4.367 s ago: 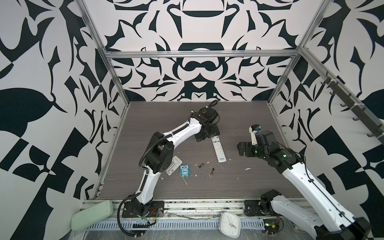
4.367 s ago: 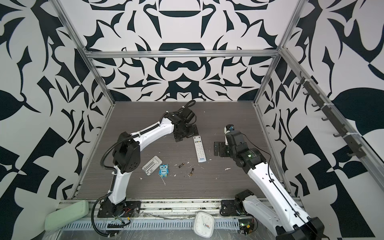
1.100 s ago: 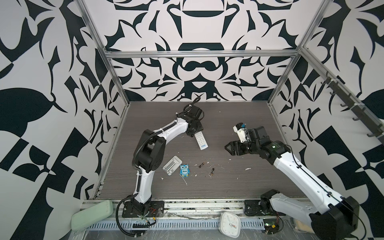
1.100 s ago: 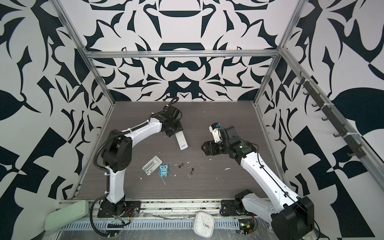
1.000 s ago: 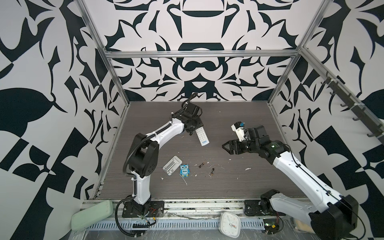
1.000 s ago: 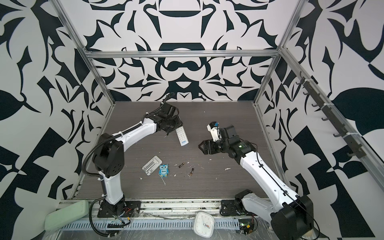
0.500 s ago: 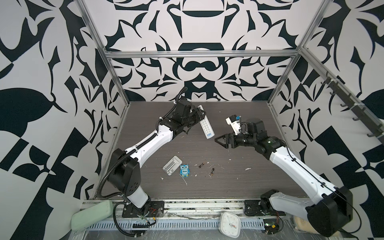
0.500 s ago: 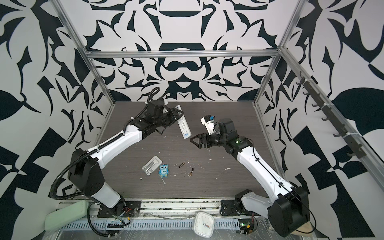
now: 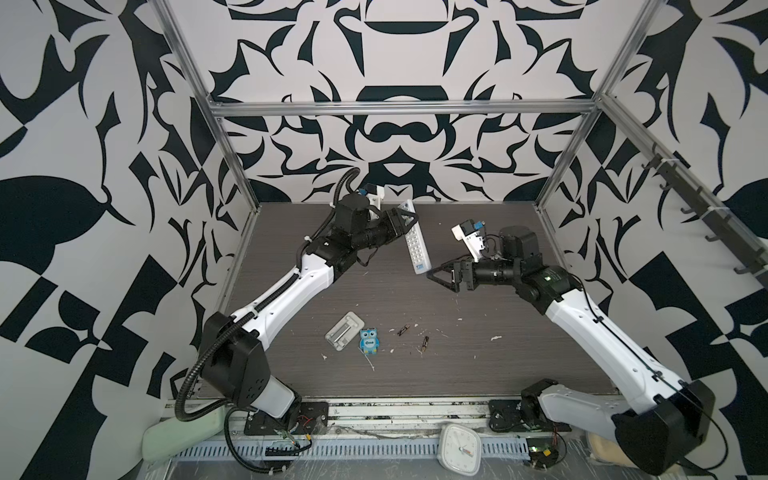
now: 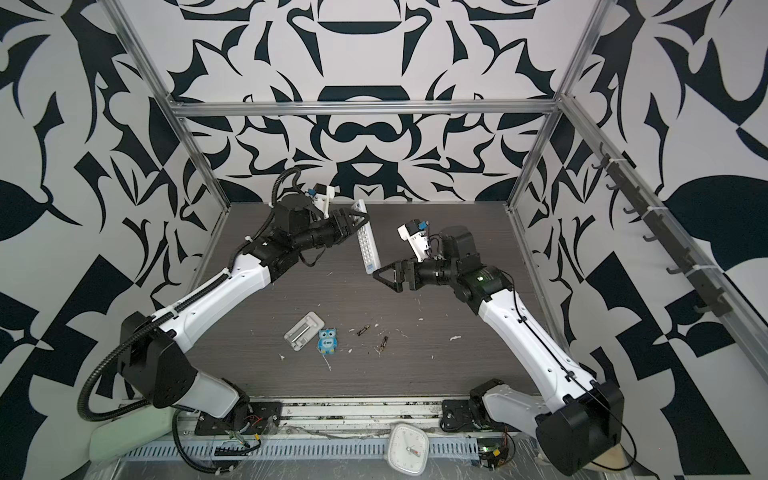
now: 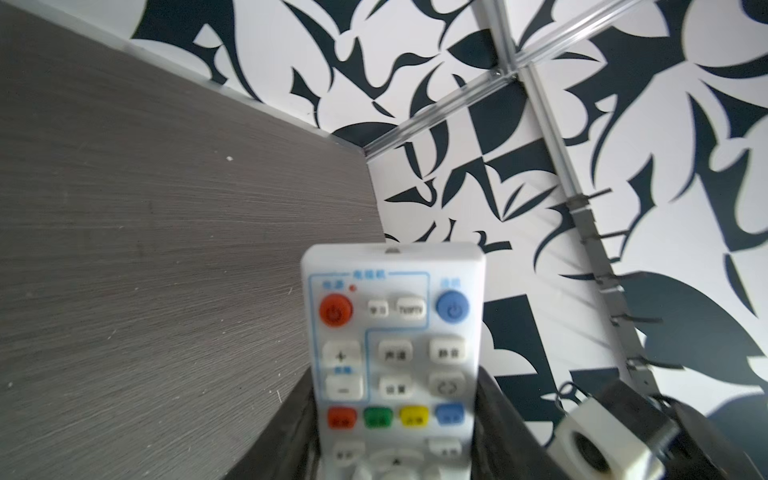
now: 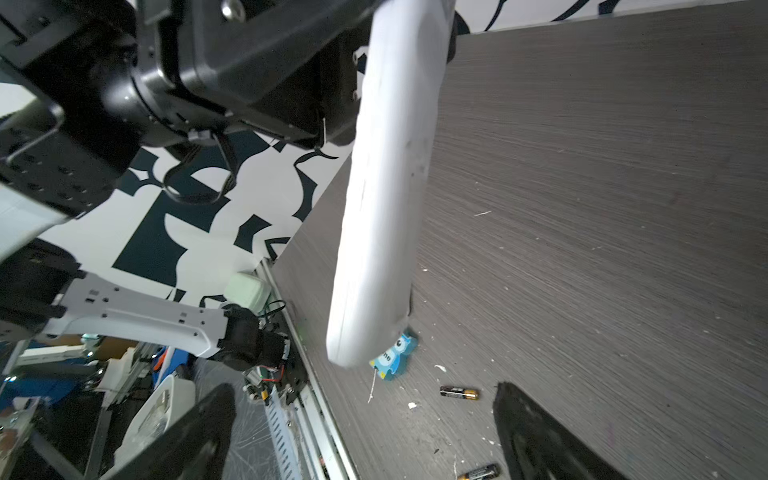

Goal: Load the batteries into the remote control

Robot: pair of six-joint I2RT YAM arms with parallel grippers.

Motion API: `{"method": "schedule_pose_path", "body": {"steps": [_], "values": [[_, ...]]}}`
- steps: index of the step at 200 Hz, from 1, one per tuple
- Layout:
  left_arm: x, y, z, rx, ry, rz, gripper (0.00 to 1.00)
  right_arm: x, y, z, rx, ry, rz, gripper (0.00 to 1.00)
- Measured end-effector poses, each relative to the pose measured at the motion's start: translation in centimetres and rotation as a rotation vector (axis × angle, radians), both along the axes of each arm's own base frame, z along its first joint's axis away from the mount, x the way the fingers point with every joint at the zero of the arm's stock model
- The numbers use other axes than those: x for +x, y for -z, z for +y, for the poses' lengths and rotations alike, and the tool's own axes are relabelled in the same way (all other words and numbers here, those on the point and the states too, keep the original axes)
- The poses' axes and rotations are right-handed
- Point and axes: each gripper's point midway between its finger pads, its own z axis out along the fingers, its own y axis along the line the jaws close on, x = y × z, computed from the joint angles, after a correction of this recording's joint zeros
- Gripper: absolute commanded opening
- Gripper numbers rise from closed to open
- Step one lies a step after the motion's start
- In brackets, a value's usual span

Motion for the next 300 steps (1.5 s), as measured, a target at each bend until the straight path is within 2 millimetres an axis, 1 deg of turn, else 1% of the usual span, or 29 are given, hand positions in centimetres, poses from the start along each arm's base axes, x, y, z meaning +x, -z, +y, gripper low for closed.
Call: {"method": "schedule_pose_path", "body": {"steps": [24,43,67,93,105,153,201,249,270,300], "values": [[-1.4,-2.2,0.4,-0.039,0.078,-0.047,0.39,-0.9,-1.3,0.4,0.043,-0.048,0.014,1.0],[-2.8,-3.5,0.5,-0.057,0.139,-0.079,0.41,-1.5,-2.3,0.7,0.081,-0.083,0.027,1.0],[-4.3,-5.3,0.2,-0.077,0.218,-0.118,0.41,-2.0,-3.6,1.1,0.137,-0.117,0.037,1.0],[-5.3,-7.3,0.0,-0.101,0.274,-0.157,0.4,-2.2,-4.7,1.3,0.176,-0.137,0.044,1.0],[-5.6,-7.8,0.0,-0.11,0.289,-0.17,0.39,-2.2,-5.3,1.4,0.191,-0.144,0.044,1.0],[-6.4,-8.6,-0.2,-0.134,0.328,-0.179,0.38,-1.8,-7.6,2.1,0.269,-0.174,0.036,1.0],[-6.6,-9.8,-0.2,-0.168,0.339,-0.208,0.37,-1.2,-8.5,2.5,0.306,-0.186,0.039,1.0],[-6.3,-11.1,-0.5,-0.196,0.341,-0.243,0.37,-1.1,-8.7,3.5,0.33,-0.226,0.052,1.0],[-6.2,-11.2,-0.6,-0.201,0.342,-0.248,0.37,-1.3,-8.5,4.2,0.335,-0.256,0.064,1.0],[-5.9,-11.3,-0.9,-0.21,0.343,-0.251,0.37,-1.5,-8.2,4.9,0.342,-0.289,0.083,0.95]]}}
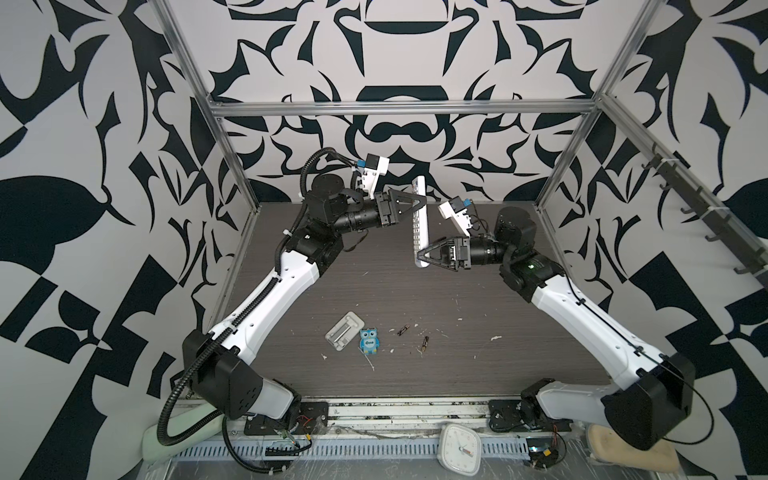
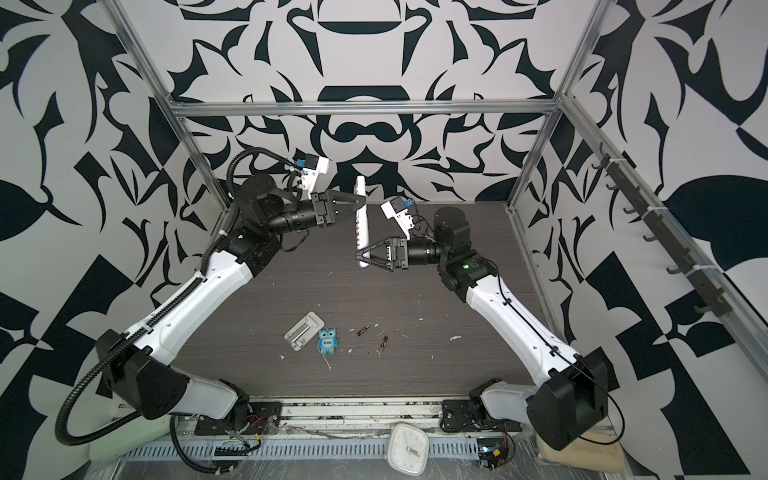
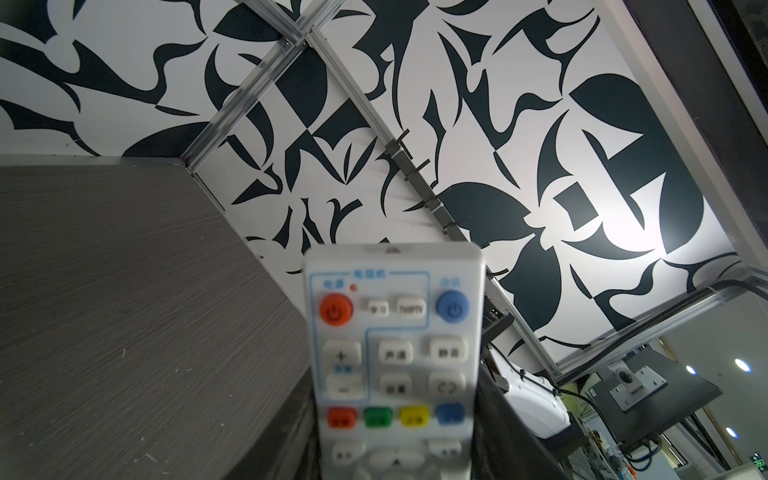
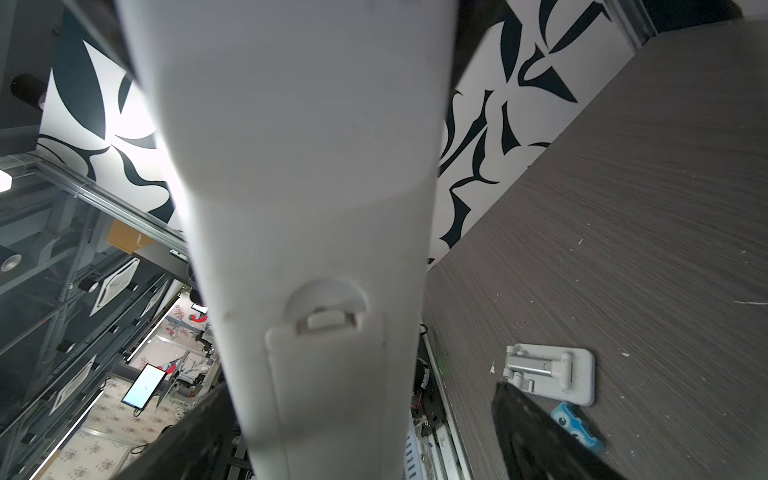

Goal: Load the batteries into the remote control

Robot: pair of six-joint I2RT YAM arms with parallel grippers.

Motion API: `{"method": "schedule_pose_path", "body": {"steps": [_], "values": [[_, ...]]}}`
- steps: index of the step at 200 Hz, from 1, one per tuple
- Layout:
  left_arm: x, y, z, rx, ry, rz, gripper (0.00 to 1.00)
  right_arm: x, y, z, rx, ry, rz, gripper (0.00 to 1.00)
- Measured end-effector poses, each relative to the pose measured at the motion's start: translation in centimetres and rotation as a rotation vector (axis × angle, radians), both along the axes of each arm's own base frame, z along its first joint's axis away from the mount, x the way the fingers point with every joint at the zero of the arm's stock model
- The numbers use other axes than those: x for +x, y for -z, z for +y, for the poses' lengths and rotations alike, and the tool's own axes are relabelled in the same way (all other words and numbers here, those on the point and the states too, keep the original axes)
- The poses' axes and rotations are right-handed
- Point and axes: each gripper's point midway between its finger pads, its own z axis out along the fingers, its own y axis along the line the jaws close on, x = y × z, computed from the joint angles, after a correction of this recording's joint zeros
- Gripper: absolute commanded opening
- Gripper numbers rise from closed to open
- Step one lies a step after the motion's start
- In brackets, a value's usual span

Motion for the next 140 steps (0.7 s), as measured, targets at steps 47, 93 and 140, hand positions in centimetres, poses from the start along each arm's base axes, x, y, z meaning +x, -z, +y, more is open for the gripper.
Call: {"method": "schedule_pose_path", "body": {"steps": [47,93,140], "values": [[0.52,0.51,-0.38,0.004,0.003,0.013,0.36,-0.18,-0.02,0.44,0.009,-0.027,0.008,0.79],[0.52,0.22,-0.45,0.001,0.009,0.009,0.36,-0.32,-0.25,0.49,0.016,-0.034,-0.001,0.67],[0.47,0.12,-0.48,0.0,0.013,0.005,0.37,-0.38,-0.44,0.46,0.02,-0.035,-0.006,0.29]]}}
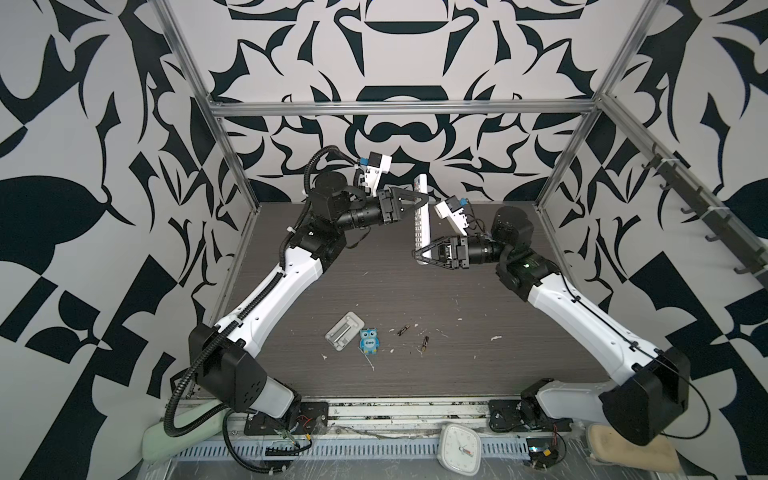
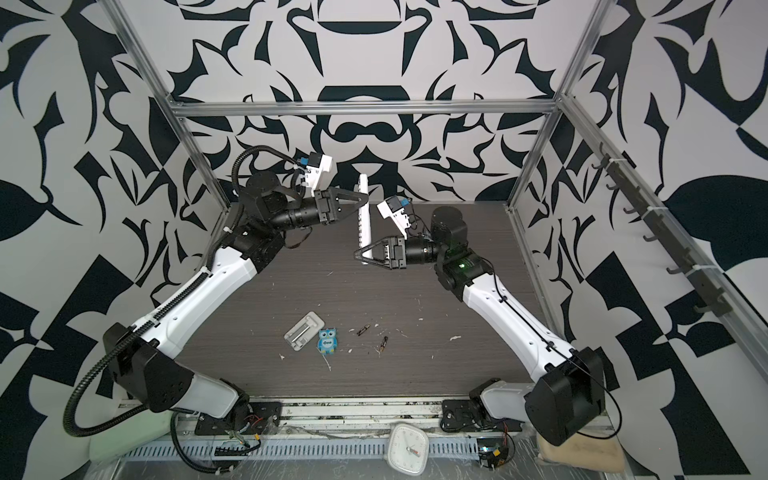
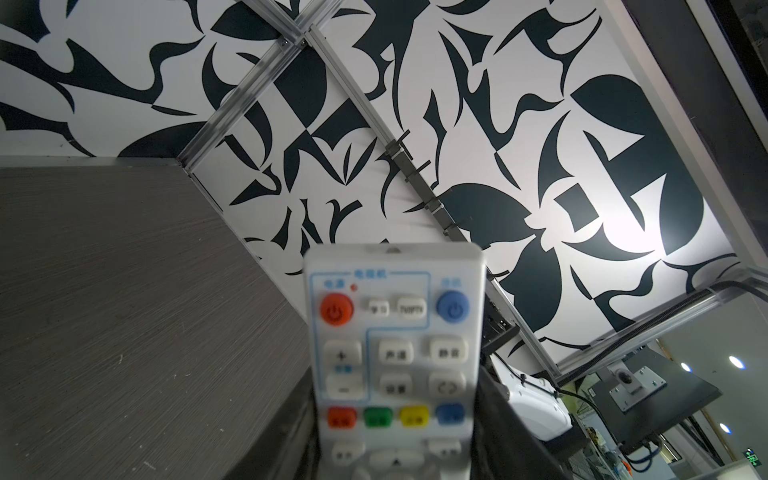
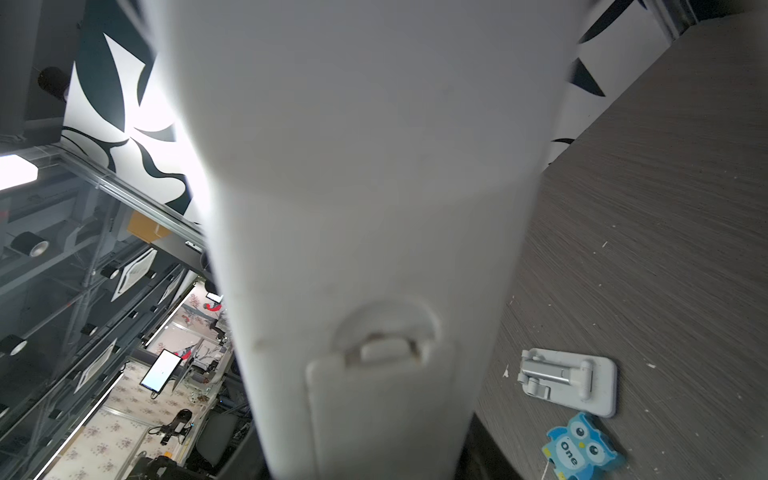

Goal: Load the batteries into the remote control

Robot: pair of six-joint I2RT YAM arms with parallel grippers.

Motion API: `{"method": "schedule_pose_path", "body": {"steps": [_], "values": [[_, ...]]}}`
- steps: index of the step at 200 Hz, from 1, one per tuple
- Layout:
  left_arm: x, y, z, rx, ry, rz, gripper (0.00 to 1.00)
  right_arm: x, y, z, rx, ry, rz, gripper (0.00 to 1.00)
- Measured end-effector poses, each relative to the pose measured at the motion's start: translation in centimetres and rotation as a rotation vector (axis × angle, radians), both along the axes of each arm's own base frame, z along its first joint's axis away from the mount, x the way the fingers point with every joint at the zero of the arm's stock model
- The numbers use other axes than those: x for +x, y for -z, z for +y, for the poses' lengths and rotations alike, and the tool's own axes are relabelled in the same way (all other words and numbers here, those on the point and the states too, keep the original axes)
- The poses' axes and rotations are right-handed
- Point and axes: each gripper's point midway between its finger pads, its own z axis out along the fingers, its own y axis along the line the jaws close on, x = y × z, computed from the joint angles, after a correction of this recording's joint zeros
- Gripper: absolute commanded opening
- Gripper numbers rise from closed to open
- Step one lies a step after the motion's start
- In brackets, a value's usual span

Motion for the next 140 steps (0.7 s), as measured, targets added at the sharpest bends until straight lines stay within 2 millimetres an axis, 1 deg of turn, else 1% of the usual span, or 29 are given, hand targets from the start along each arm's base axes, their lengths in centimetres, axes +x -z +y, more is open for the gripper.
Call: {"method": "schedule_pose_path", "body": {"steps": [14,23,31,39,43,45,48,57,69,96,121,140], "values": [[0.0,0.0,0.0,0.0,-0.002,-0.002,0.47,0.0,0.0,0.0,-0.001,0.002,0.001,0.21],[0.0,0.0,0.0,0.001,-0.002,-0.001,0.59,0.0,0.1,0.0,-0.003,0.003,0.003,0.16],[0.1,0.0,0.0,0.002,-0.004,-0.002,0.7,0.1,0.1,0.0,-0.005,0.005,-0.001,0.09],[0.1,0.0,0.0,0.001,-0.007,-0.004,0.8,0.1,0.3,0.0,-0.011,0.011,0.002,0.05],[0.2,0.0,0.0,0.001,-0.01,-0.002,0.84,0.1,0.4,-0.1,-0.015,0.016,0.003,0.03],[0.2,0.0,0.0,0.001,-0.011,-0.002,0.89,0.1,0.5,-0.1,-0.017,0.017,0.004,0.02],[0.2,0.0,0.1,0.001,-0.012,0.006,0.93,0.2,0.6,-0.1,-0.021,0.02,0.005,0.01],[0.4,0.1,0.1,0.005,-0.025,-0.004,0.99,0.3,1.0,-0.1,-0.035,0.036,0.0,0.0],[0.7,0.5,0.2,0.018,-0.048,0.012,0.99,0.6,1.7,-0.3,-0.066,0.066,0.005,0.0],[1.7,1.6,1.1,0.073,-0.153,0.043,1.0,2.5,3.7,-1.2,-0.205,0.211,-0.045,0.0],[2.5,2.1,2.7,0.141,-0.304,0.074,0.99,4.0,5.9,-3.0,-0.388,0.353,-0.138,0.0],[2.3,1.9,3.1,0.179,-0.391,0.082,0.99,4.9,7.8,-4.5,-0.537,0.435,-0.211,0.0]]}}
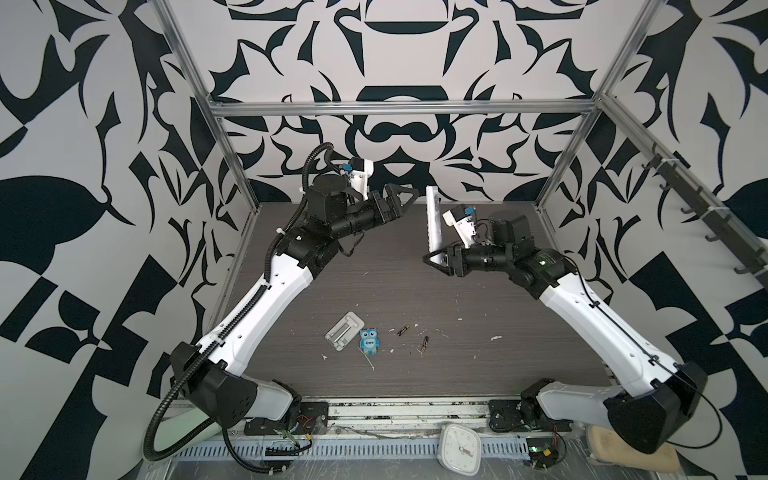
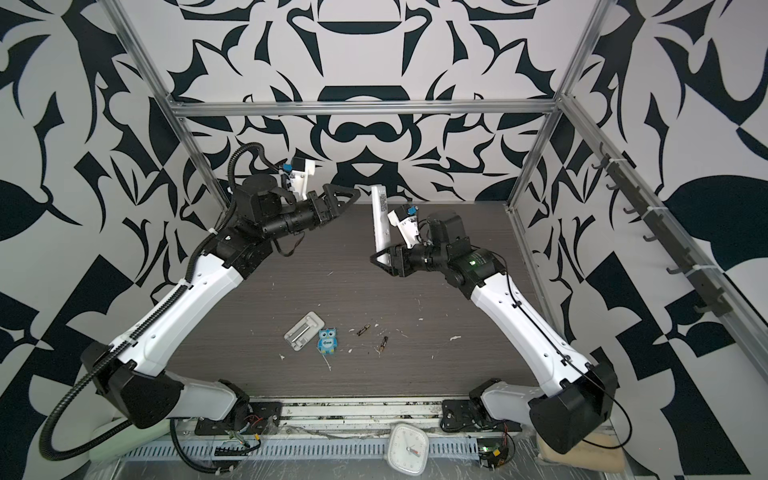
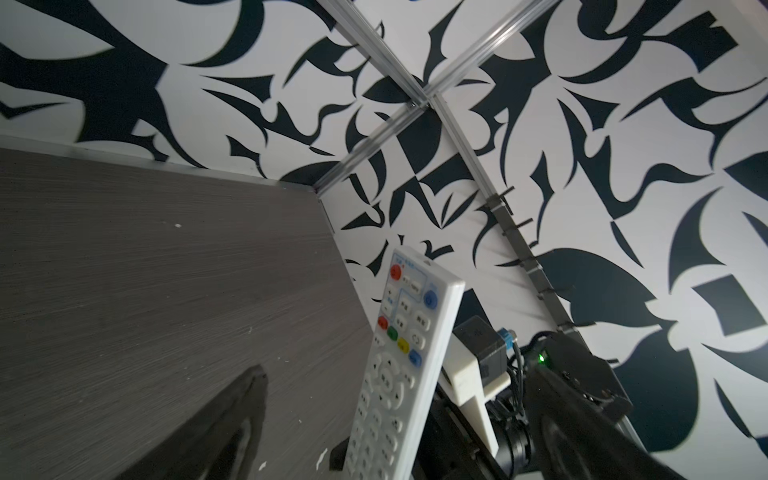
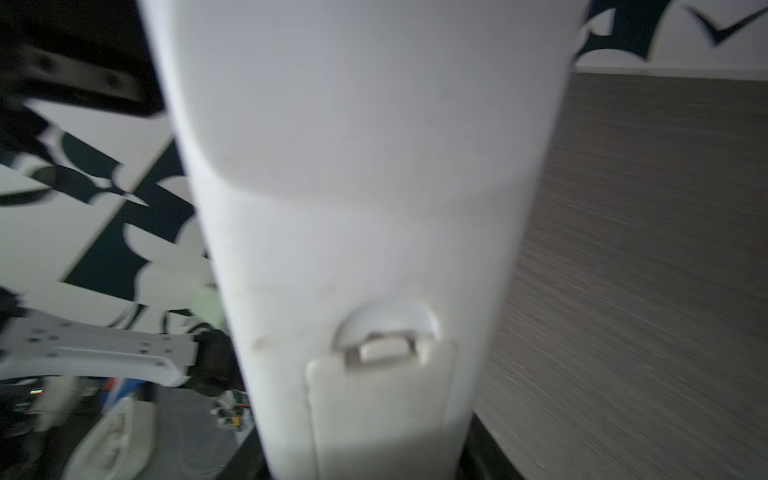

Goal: Load the batteries into the remote control

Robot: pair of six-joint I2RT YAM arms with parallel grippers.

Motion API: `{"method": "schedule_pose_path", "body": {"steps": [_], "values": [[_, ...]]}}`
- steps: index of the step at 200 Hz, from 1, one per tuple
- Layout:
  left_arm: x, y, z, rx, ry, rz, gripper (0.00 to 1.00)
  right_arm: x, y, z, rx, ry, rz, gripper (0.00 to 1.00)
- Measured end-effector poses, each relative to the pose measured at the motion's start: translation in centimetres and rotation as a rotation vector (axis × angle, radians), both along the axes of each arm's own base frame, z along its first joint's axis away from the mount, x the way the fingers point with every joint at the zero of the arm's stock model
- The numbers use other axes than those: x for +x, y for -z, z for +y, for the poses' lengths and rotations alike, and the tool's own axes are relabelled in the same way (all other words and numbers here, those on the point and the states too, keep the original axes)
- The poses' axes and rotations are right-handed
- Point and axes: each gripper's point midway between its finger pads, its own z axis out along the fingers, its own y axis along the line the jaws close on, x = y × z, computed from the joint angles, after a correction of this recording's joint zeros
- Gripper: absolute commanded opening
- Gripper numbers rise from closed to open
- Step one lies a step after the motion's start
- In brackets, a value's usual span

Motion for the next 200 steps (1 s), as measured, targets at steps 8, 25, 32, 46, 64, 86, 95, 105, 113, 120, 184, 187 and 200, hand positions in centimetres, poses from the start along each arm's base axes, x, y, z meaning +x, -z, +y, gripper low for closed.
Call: {"method": "schedule_pose_path", "body": {"steps": [8,25,32,46,64,86,95,105,113,120,184,187,200], "values": [[-0.3,-0.4,-0.2,0.017,-0.024,-0.001,1.0,0.1,0.9,-0.5,-0.066,0.02,-0.021,0.0],[-1.2,-1.1,-1.2,0.044,-0.052,-0.007,1.0,-0.2,2.5,-0.8,-0.187,0.032,-0.056,0.0],[-1.4,-1.3,-1.5,0.049,-0.063,-0.008,1.0,-0.4,2.8,-0.8,-0.223,0.027,-0.071,0.0],[-1.8,-1.0,-1.9,0.062,-0.085,-0.004,0.96,-0.7,3.2,-0.7,-0.27,0.021,-0.096,0.0],[-1.3,0.2,-1.7,0.084,-0.127,0.016,0.89,-0.8,3.3,-0.5,-0.293,0.016,-0.122,0.0],[-0.5,2.3,-1.3,0.115,-0.174,0.055,0.86,-0.8,3.3,-0.6,-0.3,0.026,-0.144,0.0],[-0.3,3.0,-1.3,0.126,-0.183,0.067,0.82,-0.9,3.4,-0.6,-0.303,0.028,-0.15,0.0],[-0.1,3.7,-1.3,0.133,-0.191,0.08,0.8,-1.0,3.5,-0.5,-0.306,0.028,-0.154,0.0],[0.0,4.0,-1.4,0.138,-0.194,0.087,0.8,-1.1,3.6,-0.2,-0.308,0.023,-0.158,0.0],[0.0,4.3,-1.4,0.142,-0.195,0.09,0.79,-1.2,3.7,-0.1,-0.311,0.018,-0.161,0.0],[0.1,6.3,-2.0,0.143,-0.231,0.113,0.67,-1.7,3.7,1.1,-0.319,-0.003,-0.19,0.0],[0.1,6.4,-2.0,0.144,-0.233,0.115,0.67,-1.7,3.7,1.1,-0.32,-0.002,-0.191,0.0],[0.3,6.6,-2.1,0.147,-0.243,0.116,0.65,-1.6,3.6,1.1,-0.322,0.003,-0.195,0.0]]}}
